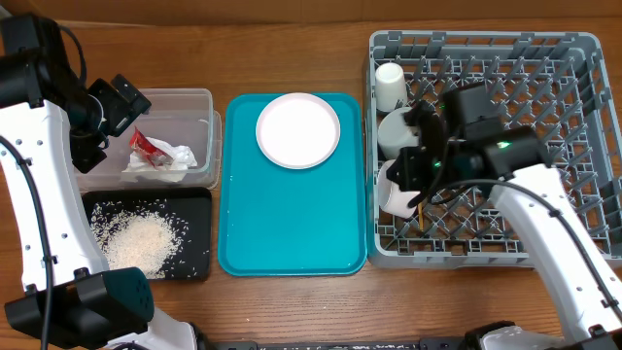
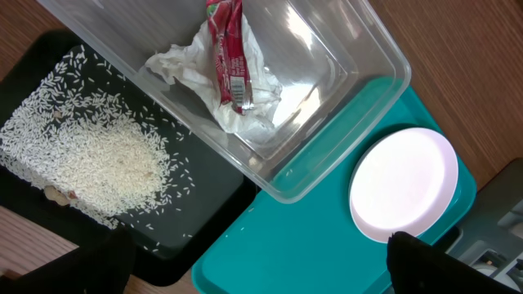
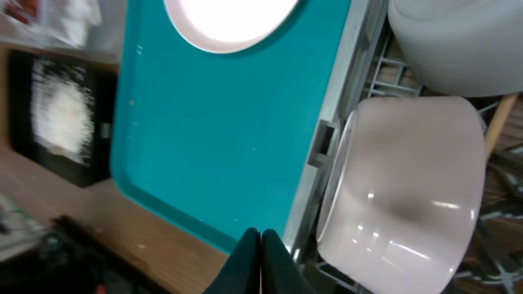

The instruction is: Sort waste into correct bins and load items into the dishwasher

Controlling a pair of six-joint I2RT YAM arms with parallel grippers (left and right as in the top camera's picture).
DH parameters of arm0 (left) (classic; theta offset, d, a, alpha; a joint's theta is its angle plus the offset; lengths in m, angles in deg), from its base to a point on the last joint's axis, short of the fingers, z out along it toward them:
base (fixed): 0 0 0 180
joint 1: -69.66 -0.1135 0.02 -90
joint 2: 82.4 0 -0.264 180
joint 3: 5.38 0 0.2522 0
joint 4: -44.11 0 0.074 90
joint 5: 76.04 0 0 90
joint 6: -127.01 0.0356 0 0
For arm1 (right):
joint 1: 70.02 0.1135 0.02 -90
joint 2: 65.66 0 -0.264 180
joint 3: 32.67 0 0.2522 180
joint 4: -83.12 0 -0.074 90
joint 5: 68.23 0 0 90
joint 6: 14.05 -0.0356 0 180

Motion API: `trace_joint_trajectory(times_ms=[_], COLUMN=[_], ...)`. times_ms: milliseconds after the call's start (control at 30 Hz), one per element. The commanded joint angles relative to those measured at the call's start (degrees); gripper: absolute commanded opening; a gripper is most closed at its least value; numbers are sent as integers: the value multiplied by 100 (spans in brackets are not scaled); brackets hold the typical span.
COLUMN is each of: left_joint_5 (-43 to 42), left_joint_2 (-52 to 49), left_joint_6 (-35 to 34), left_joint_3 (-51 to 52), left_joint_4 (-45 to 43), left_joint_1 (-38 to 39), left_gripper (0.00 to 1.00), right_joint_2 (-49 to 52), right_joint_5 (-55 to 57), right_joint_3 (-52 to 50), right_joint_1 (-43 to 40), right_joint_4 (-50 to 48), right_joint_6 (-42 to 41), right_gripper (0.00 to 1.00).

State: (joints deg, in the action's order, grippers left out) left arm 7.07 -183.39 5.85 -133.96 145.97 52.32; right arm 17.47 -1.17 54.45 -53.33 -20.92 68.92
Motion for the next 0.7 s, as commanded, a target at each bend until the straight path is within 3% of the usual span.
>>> trace_joint_trajectory(times_ms=[0,400,667], left_joint_5=[-2,-4,-4], left_joint_2=[136,136,136], left_joint_6=[74,74,74], left_joint_3=[-105,-105,-105], left_joint_4=[-7,-7,-7], left_joint_1=[11,11,11], left_gripper=[100,100,100], right_joint_2=[144,433,431], right_joint_5=[1152,2736,2549], right_joint_3=[-68,-63,227], right_joint_1=[223,74,7], right_joint_4=[15,415,424], right_joint_6=[-227,-848,-826], right_gripper=[5,5,6])
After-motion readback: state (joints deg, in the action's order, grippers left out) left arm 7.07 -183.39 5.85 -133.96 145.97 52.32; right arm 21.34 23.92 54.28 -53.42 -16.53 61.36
